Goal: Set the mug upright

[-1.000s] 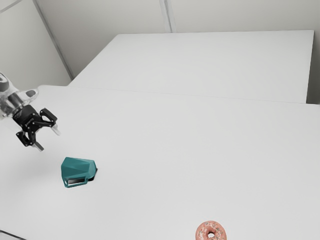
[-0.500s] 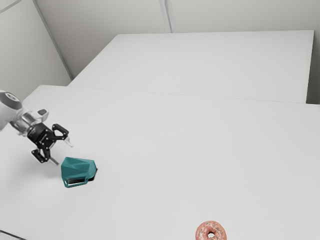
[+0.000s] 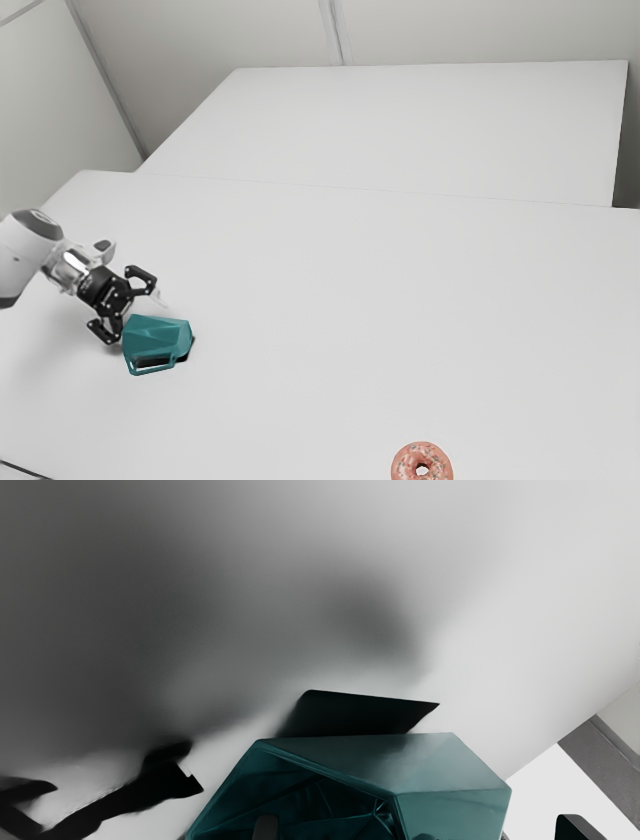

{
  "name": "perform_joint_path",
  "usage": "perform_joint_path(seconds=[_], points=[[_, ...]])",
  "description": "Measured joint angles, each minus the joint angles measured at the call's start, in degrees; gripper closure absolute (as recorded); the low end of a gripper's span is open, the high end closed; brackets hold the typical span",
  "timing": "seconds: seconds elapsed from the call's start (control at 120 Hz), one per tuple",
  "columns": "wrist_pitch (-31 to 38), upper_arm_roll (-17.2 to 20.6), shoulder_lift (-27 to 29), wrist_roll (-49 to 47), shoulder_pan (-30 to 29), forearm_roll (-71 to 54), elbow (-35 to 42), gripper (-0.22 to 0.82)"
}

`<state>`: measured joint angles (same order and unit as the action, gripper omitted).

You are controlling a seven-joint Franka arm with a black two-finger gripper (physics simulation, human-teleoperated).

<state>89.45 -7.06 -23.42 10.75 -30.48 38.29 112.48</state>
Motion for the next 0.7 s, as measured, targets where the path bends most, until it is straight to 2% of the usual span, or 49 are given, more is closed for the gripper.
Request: perform_joint_path(seconds=[0.033,0.2,0.308,0.467,0.7], points=[[0.03,0.06,0.00,0.01,0.03,0.16,0.07,0.05],[0.14,0.06,0.36,0.03,0.09,0.01,-0.18,0.48],[0.19,0.16,0.92,0.05,0.20,-0.12,-0.36,0.62],[0.15,1.42,2.04,0.05,0.33,-0.14,-1.02,0.72],[0.11,1.67,2.97,-0.24,0.80,-0.41,-1.10,0.76]])
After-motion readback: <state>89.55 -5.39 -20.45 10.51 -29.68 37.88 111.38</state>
